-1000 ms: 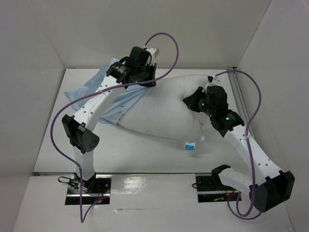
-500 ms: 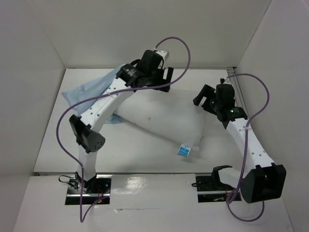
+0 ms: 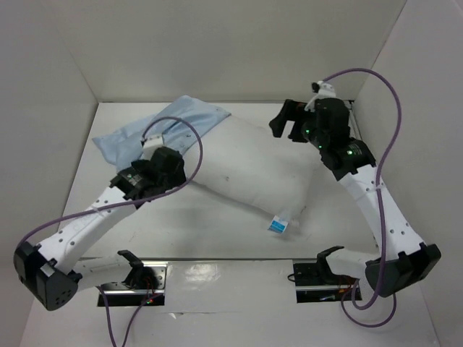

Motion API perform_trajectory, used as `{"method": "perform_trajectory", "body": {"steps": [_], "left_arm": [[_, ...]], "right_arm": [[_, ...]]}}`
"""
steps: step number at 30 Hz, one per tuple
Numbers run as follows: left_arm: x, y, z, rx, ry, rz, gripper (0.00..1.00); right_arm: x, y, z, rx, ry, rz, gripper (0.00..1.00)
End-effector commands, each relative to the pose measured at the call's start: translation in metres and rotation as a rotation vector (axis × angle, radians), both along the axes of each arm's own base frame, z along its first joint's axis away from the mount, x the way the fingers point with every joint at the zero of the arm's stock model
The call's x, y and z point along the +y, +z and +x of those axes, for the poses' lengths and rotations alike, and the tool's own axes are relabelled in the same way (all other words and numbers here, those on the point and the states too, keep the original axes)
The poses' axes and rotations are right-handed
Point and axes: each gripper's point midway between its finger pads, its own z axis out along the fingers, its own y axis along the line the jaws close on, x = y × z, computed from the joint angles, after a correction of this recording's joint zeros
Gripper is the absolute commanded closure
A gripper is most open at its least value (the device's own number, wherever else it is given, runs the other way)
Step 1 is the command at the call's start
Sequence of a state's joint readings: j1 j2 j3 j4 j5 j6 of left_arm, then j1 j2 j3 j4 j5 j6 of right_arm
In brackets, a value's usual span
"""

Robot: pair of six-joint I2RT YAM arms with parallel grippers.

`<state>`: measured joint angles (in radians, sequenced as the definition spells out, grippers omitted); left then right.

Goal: Put the pillow into the pillowcase

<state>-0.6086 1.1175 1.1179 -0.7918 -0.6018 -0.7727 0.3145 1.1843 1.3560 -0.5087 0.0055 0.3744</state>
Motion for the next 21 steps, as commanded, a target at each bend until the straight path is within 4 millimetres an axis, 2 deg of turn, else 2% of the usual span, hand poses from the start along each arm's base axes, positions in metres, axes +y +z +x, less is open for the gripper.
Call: {"method": "perform_trajectory", "body": {"steps": [1,3,4,7,8,10,12,14,15,17,18,21], "left_arm": [[0.000,-0.043,0.006,-0.035,0.122,-0.075,0.03],[0.004,-0.060,0.008,-0.066,0.160,-0.087,0.03],[0.006,-0.068,0.009,-0.066,0.167,-0.076,0.03],[0.021,-0.090,0.015,-0.070,0.257,-0.043,0.04],[0.019,-0.088,0.024,-0.094,0.261,-0.058,0.04],[0.026,-0.103,0.030,-0.079,0.273,-0.026,0.06],[0.026,-0.104,0.043,-0.109,0.288,-0.060,0.09],[0.036,-0.114,0.050,-0.099,0.295,-0.051,0.12],[0.032,-0.110,0.058,-0.127,0.266,-0.072,0.12],[0.043,-0.114,0.063,-0.127,0.292,-0.078,0.12],[0.044,-0.114,0.072,-0.146,0.268,-0.092,0.12],[0.044,-0.120,0.080,-0.151,0.218,-0.111,0.13]], "right_arm": [[0.040,-0.029,-0.008,0.082,0.104,-0.102,0.00],[0.055,-0.045,-0.014,0.114,0.140,-0.142,0.00],[0.059,-0.045,-0.017,0.113,0.153,-0.143,0.00],[0.064,-0.057,-0.023,0.138,0.169,-0.163,0.00],[0.068,-0.063,-0.027,0.149,0.183,-0.170,0.00],[0.068,-0.072,-0.032,0.176,0.186,-0.189,0.00],[0.067,-0.073,-0.034,0.176,0.187,-0.190,0.00],[0.065,-0.078,-0.041,0.196,0.190,-0.206,0.00],[0.066,-0.080,-0.044,0.201,0.191,-0.216,0.00],[0.062,-0.086,-0.045,0.220,0.183,-0.232,0.00],[0.061,-0.085,-0.048,0.220,0.183,-0.232,0.00],[0.057,-0.084,-0.050,0.219,0.173,-0.237,0.00]]}}
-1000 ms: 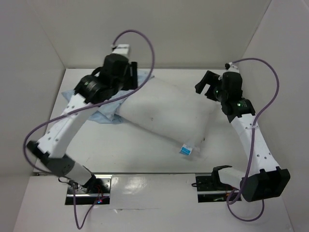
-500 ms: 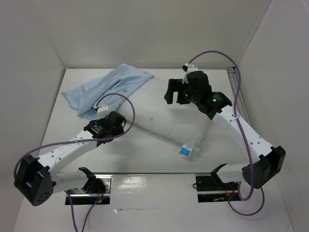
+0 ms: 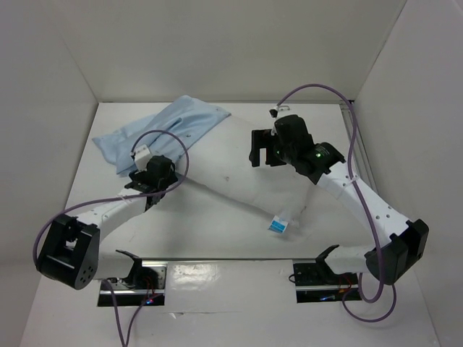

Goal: Put the pillow into the pillowcase

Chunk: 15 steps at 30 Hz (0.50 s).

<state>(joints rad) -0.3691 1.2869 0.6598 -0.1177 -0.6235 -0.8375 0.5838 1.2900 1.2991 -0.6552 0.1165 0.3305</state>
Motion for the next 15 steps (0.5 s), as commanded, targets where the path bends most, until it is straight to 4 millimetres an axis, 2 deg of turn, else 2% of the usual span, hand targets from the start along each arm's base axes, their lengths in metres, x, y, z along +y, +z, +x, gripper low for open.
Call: {"method": "perform_trajectory", "body": {"steps": [1,5,13,14,15], "left_arm": [[-0.016,0.006,0.030,-0.087,-0.119,-0.052,0.13],[-0.026,0.002,0.041,-0.056,-0.172,-0.068,0.14],[-0.033,-0.003,0.042,-0.064,-0.208,-0.086,0.12],[-0.030,-0.004,0.045,-0.069,-0.197,-0.086,0.13],[-0.026,-0.004,0.045,-0.070,-0.186,-0.086,0.19]], "right_arm": [[-0.011,0.007,-0.009,-0.018,-0.011,-0.024,0.00],[-0.013,0.010,-0.009,-0.022,-0.021,-0.030,0.00],[-0.021,0.013,-0.013,-0.017,-0.040,-0.051,0.00],[-0.022,0.008,-0.015,0.000,-0.045,-0.055,0.00],[-0.022,0.008,-0.015,0.001,-0.045,-0.055,0.00]]}}
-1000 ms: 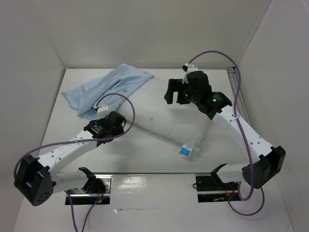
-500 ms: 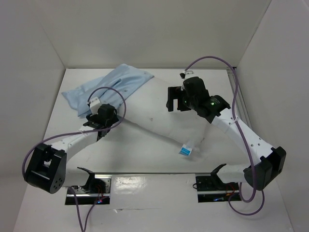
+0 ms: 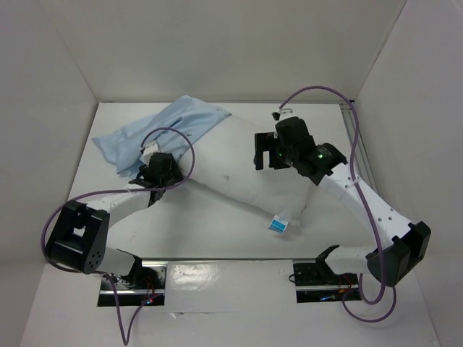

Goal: Put the pillow into the pillowcase

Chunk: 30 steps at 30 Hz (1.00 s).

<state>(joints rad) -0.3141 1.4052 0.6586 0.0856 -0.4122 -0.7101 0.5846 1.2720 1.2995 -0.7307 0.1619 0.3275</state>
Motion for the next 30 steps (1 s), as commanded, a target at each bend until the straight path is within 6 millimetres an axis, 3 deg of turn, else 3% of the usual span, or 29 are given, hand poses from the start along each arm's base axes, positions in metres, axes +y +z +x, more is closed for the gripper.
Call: {"method": "perform_trajectory", "body": {"steps": [1,3,4,7,11,12,14,18,19,20,21,22,23,25,26,27,28,29,30], "left_arm": [[0.001,0.010,0.016,-0.060,0.000,-0.011,0.23],[0.015,0.006,0.023,-0.053,0.061,-0.019,0.30],[0.017,-0.001,0.022,-0.031,0.061,-0.023,0.37],[0.016,0.006,0.030,-0.041,0.060,-0.036,0.45],[0.014,0.015,0.031,-0.047,0.045,-0.038,0.77],[0.011,0.016,0.029,-0.042,0.023,-0.044,0.96],[0.006,0.022,0.032,-0.033,-0.003,-0.049,1.00],[-0.014,0.042,0.030,-0.039,-0.111,-0.091,1.00],[-0.026,0.048,0.030,-0.038,-0.161,-0.111,1.00],[-0.031,0.054,0.030,-0.046,-0.182,-0.129,1.00],[-0.042,0.059,0.030,-0.053,-0.224,-0.140,1.00],[-0.053,0.063,0.028,-0.046,-0.270,-0.167,1.00],[-0.065,0.081,0.033,-0.074,-0.309,-0.193,1.00],[-0.095,0.087,0.035,-0.045,-0.417,-0.223,1.00],[-0.112,0.122,0.052,-0.106,-0.462,-0.237,1.00],[-0.125,0.137,0.059,-0.121,-0.503,-0.243,1.00],[-0.141,0.136,0.067,-0.095,-0.551,-0.241,1.00],[-0.160,0.152,0.070,-0.107,-0.602,-0.247,1.00],[-0.177,0.202,0.080,-0.181,-0.647,-0.271,1.00]], "right_arm": [[-0.007,0.011,-0.006,-0.023,-0.012,-0.003,0.00],[-0.004,0.012,-0.006,-0.026,-0.002,0.008,0.00],[-0.005,0.008,-0.007,-0.018,-0.002,0.002,0.00],[0.001,0.009,-0.008,-0.019,0.036,0.011,0.00],[0.009,-0.013,-0.015,0.052,0.127,-0.043,0.00],[0.014,-0.018,-0.016,0.071,0.159,-0.042,0.00],[0.028,-0.045,-0.019,0.113,0.198,-0.057,0.00],[0.047,-0.082,0.002,0.137,0.172,-0.052,0.00],[0.054,-0.095,0.012,0.139,0.163,-0.044,0.10],[0.058,-0.095,0.020,0.126,0.146,-0.035,0.40],[0.059,-0.094,0.030,0.115,0.133,-0.027,0.64],[0.057,-0.091,0.042,0.098,0.094,-0.026,0.87],[0.059,-0.076,0.062,0.059,0.068,-0.012,1.00],[0.049,-0.044,0.090,-0.035,0.009,-0.039,1.00],[0.039,-0.025,0.103,-0.072,-0.018,-0.026,1.00],[0.039,0.022,0.120,-0.167,-0.032,0.021,1.00],[0.033,0.041,0.129,-0.201,-0.051,0.023,1.00],[0.029,0.063,0.134,-0.242,-0.058,0.036,1.00],[0.026,0.081,0.135,-0.275,-0.065,0.032,1.00]]}}
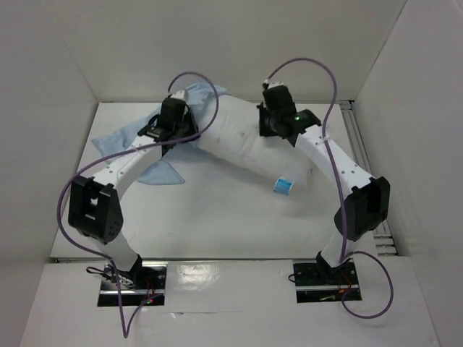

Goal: Put the pillow into the pillowcase

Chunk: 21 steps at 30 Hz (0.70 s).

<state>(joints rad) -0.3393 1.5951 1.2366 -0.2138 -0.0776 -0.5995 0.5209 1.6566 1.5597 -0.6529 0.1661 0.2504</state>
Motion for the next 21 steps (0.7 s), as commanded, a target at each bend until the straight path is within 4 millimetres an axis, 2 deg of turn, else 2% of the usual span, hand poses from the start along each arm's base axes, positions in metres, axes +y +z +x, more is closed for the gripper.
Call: {"method": "perform_trajectory", "body": {"steps": [1,2,3,5,6,7,8,9,10,11,12,13,14,15,16,17,19,20,21], "left_arm": [[-0.095,0.115,0.011,-0.183,-0.323,-0.168,1.00],[-0.110,0.129,0.011,-0.198,-0.380,-0.200,1.00],[-0.124,0.176,0.007,-0.290,-0.429,-0.239,1.00],[-0.137,0.196,-0.001,-0.313,-0.475,-0.261,1.00],[-0.146,0.209,-0.014,-0.321,-0.514,-0.296,1.00],[-0.146,0.203,-0.020,-0.303,-0.527,-0.298,1.00],[-0.152,0.201,-0.030,-0.297,-0.550,-0.315,1.00],[-0.160,0.191,-0.043,-0.265,-0.577,-0.332,1.00],[-0.156,0.160,-0.061,-0.197,-0.575,-0.325,1.00],[-0.156,0.143,-0.074,-0.157,-0.584,-0.336,1.00],[-0.158,0.135,-0.084,-0.138,-0.579,-0.383,1.00],[-0.158,0.089,-0.107,-0.038,-0.591,-0.385,1.00],[-0.156,0.091,-0.124,-0.045,-0.616,-0.409,1.00],[-0.153,0.064,-0.140,0.024,-0.606,-0.413,1.00],[-0.150,0.058,-0.149,0.049,-0.612,-0.411,1.00],[-0.147,0.061,-0.159,0.046,-0.624,-0.413,1.00],[-0.137,0.055,-0.168,0.086,-0.608,-0.368,1.00],[-0.132,0.058,-0.168,0.087,-0.599,-0.340,0.79],[-0.126,0.077,-0.160,0.026,-0.584,-0.288,0.65]], "right_arm": [[0.003,0.139,0.042,-0.351,-0.039,0.142,1.00],[0.002,0.150,0.042,-0.371,-0.035,0.144,1.00],[0.009,0.158,0.039,-0.384,-0.020,0.155,1.00],[0.013,0.154,0.033,-0.379,-0.020,0.159,1.00],[0.021,0.153,0.027,-0.382,-0.007,0.179,1.00],[0.022,0.117,0.026,-0.317,-0.014,0.154,1.00],[0.029,0.103,0.018,-0.283,0.008,0.174,1.00],[0.032,0.085,0.012,-0.232,0.000,0.208,1.00],[0.030,0.045,0.001,-0.171,-0.003,0.203,1.00],[0.035,0.024,-0.011,-0.129,0.016,0.223,1.00],[0.036,0.006,-0.020,-0.089,0.006,0.251,1.00],[0.030,-0.025,-0.036,-0.045,0.004,0.251,1.00],[0.026,-0.038,-0.043,-0.025,-0.007,0.252,1.00],[0.022,-0.038,-0.049,-0.036,-0.012,0.269,1.00],[0.016,-0.060,-0.063,0.014,-0.015,0.258,1.00],[0.013,-0.063,-0.069,0.018,-0.015,0.255,1.00],[0.010,-0.060,-0.079,0.008,0.000,0.275,1.00],[0.014,-0.056,-0.085,0.010,0.019,0.283,1.00],[0.010,-0.052,-0.089,0.007,0.025,0.276,1.00]]}}
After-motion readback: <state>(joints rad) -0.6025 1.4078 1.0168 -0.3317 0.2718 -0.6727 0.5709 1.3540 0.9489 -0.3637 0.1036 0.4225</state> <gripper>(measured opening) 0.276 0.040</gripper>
